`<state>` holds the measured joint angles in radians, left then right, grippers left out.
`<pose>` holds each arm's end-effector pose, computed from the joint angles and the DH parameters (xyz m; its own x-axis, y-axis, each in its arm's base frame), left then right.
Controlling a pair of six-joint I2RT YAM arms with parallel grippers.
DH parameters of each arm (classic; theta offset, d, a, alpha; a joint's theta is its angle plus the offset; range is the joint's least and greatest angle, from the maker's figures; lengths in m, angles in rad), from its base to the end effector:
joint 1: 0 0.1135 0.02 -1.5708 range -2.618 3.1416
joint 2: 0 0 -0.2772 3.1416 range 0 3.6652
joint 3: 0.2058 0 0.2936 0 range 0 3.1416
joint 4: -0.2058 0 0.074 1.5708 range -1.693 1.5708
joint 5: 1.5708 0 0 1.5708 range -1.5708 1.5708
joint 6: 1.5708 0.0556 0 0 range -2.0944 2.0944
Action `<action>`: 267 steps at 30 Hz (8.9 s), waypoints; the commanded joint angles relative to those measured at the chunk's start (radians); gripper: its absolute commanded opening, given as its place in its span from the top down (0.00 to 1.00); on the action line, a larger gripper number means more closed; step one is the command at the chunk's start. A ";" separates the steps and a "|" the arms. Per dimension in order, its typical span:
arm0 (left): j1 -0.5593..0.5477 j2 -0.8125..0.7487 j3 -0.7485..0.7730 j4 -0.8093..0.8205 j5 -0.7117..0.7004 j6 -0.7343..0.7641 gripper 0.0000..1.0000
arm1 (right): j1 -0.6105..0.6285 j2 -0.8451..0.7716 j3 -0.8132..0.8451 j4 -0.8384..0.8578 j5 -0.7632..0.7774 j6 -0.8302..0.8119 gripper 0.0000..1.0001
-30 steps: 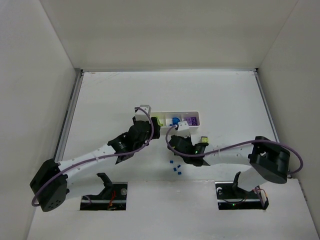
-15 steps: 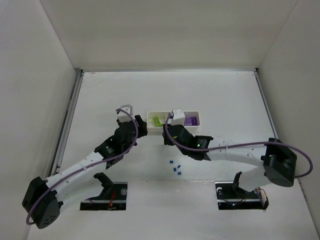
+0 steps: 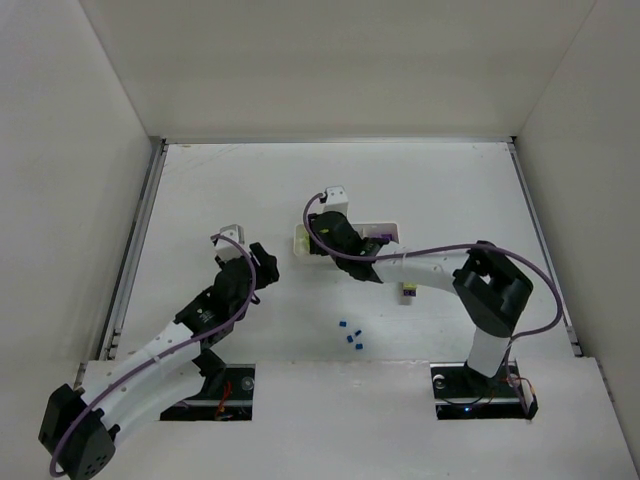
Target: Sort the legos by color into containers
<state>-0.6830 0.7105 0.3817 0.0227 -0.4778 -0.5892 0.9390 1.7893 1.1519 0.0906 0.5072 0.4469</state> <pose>0.1859 -0.1183 0.2211 -0.3168 -0.3784 -0.8697 0.0533 0.9084 -0.4147 0.2884 0.3484 0.1975 -0.4759 -0.0106 -0.8795 -0.2824 0.9488 0.1414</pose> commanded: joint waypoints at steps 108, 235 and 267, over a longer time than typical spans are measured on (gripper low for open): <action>-0.089 0.129 -0.156 0.859 0.301 -0.495 0.39 | -0.196 -0.335 -0.590 1.000 -0.754 0.894 0.79; 0.102 0.086 -0.167 0.824 0.554 -0.692 0.82 | -0.219 -0.123 -0.462 1.203 -0.863 0.892 0.51; 0.144 0.173 -0.162 0.792 0.539 -0.577 0.84 | -0.467 -0.468 -0.687 0.708 -0.669 0.558 0.74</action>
<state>-0.5491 0.8658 0.2085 0.7864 0.0669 -1.2118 0.5072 1.3582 0.4824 0.9035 -0.2428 1.1103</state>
